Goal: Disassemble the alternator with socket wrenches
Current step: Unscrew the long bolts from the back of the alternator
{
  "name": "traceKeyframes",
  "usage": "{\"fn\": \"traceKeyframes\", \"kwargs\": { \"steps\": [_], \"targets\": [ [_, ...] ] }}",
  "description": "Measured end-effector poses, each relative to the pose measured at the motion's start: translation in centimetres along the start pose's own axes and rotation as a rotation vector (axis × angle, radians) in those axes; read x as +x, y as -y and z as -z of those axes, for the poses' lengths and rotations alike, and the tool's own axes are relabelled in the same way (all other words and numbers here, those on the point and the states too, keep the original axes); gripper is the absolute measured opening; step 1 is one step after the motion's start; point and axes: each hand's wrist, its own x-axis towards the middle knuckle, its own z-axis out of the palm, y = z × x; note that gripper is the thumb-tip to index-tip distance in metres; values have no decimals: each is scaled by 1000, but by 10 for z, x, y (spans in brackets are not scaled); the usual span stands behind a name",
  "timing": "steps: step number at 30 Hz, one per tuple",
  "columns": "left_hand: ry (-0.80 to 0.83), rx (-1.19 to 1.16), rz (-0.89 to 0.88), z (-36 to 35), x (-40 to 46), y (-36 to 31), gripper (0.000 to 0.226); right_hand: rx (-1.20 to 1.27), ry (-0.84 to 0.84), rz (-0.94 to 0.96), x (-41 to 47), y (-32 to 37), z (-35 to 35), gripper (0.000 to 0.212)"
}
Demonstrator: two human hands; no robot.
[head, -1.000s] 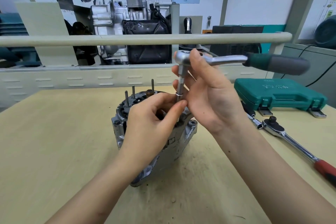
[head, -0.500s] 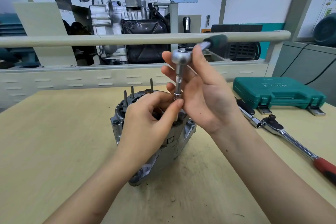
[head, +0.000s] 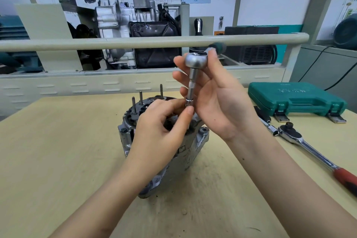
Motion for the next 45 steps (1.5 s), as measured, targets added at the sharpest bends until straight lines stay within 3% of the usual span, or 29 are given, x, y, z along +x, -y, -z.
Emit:
{"fn": "traceKeyframes", "kwargs": {
  "steps": [6, 10, 14, 21, 29, 33, 37, 40, 45],
  "targets": [
    [-45, -21, 4, 1, 3, -1, 21, 25, -48, 53, -1, 0, -1, 40],
    [-76, -34, 20, -1, 2, -1, 18, 40, -109, 121, -2, 2, 1, 22],
    [-91, -39, 53, -1, 2, -1, 13, -17, -75, 76, -1, -1, -1, 40],
    [53, 36, -3, 3, 2, -2, 13, -33, -2, 30, 0, -1, 0, 30],
    [-52, 51, -13, 2, 5, -1, 10, 37, -86, 141, -3, -2, -3, 15],
    [-62, 13, 19, 1, 3, -1, 9, 5, -45, 98, -3, -3, -3, 26],
    [42, 13, -11, 2, 3, -2, 13, -56, -12, 38, -1, -2, -1, 35],
    [67, 17, -24, 4, 5, -1, 11, -16, -6, 18, 0, -1, -1, 33],
    [-25, -8, -8, 3, 5, 0, 17, 46, -52, 91, -2, -2, -1, 21]
  ]
}}
